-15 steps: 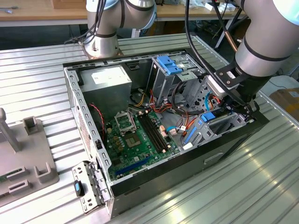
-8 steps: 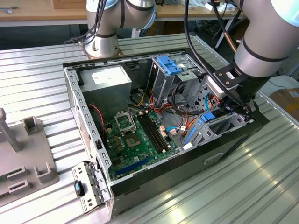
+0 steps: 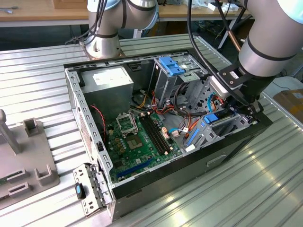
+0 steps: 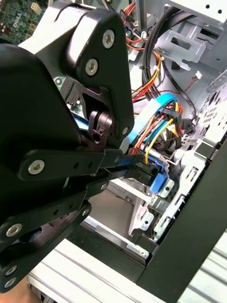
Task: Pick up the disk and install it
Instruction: 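Insert the first disk wire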
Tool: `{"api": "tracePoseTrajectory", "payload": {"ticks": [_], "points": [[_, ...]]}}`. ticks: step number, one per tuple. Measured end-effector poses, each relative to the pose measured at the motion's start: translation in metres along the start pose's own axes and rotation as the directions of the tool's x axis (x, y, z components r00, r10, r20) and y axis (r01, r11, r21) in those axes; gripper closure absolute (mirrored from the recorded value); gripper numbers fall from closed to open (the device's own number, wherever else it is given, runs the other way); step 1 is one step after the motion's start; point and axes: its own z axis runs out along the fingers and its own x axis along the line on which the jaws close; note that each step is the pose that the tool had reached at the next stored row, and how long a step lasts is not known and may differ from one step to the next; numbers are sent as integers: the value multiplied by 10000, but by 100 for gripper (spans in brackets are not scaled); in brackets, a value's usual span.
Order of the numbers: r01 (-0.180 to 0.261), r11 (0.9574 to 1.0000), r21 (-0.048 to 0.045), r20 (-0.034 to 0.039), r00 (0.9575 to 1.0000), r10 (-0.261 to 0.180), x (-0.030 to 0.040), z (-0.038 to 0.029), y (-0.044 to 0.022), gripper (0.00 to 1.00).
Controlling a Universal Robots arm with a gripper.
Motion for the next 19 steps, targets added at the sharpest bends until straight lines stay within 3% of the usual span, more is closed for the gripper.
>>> {"api": "tracePoseTrajectory", "payload": {"ticks": [1, 4, 19], "points": [[-34, 10000, 5, -6, 10000, 34, 0, 1, 0, 84], [-327, 9995, 36, -114, 9994, 327, 0, -1, 0, 84], [-416, 9991, 47, -147, 9990, 417, -16, 9, 19, 84]]}}
